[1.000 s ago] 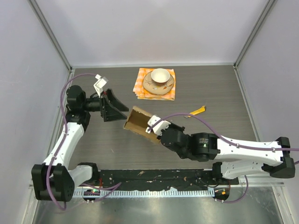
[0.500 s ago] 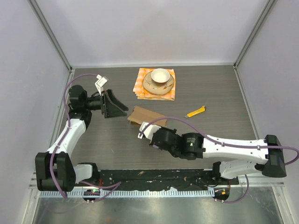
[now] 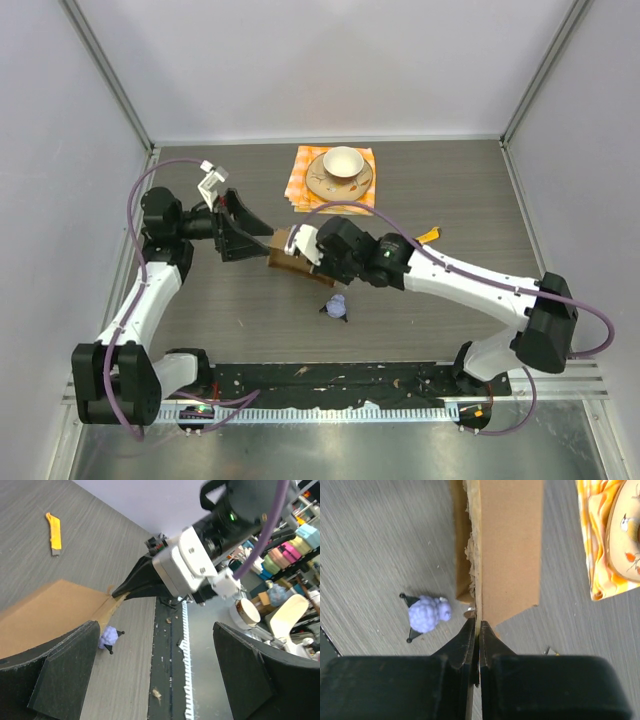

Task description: Unpack the express box

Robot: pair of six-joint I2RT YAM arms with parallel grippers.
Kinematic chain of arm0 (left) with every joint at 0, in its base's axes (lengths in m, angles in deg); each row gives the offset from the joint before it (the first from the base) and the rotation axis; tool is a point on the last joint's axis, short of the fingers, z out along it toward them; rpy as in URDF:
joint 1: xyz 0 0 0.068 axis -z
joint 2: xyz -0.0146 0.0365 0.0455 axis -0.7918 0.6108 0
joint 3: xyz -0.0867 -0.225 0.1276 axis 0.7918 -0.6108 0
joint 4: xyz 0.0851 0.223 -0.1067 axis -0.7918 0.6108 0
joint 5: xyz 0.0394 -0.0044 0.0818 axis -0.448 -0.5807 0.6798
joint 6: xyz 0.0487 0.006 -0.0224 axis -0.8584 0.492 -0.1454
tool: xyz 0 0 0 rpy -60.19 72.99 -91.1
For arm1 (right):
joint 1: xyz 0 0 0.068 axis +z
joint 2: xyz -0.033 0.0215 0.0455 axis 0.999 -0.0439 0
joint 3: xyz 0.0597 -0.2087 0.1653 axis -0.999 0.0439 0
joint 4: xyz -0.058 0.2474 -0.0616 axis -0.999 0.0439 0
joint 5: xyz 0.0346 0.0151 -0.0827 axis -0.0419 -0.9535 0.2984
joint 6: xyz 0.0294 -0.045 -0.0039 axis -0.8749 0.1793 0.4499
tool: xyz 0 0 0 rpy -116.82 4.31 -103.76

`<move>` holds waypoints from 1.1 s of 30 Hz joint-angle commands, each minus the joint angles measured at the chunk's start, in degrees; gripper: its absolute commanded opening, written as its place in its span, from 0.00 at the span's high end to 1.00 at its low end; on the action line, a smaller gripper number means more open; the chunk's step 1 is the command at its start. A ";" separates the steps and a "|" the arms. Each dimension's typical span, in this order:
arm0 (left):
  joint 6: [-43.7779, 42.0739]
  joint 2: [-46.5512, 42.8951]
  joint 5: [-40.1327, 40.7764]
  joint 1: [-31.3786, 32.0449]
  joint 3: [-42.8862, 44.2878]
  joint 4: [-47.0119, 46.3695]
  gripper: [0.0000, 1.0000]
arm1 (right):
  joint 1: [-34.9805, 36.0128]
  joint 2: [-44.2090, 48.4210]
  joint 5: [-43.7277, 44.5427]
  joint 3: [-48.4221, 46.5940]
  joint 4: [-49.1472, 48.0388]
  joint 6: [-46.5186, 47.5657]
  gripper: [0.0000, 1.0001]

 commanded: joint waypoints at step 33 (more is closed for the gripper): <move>-8.03 0.45 -6.38 0.48 -4.73 -9.38 0.00 | -11.40 -9.07 -10.27 -20.81 0.49 -1.95 0.35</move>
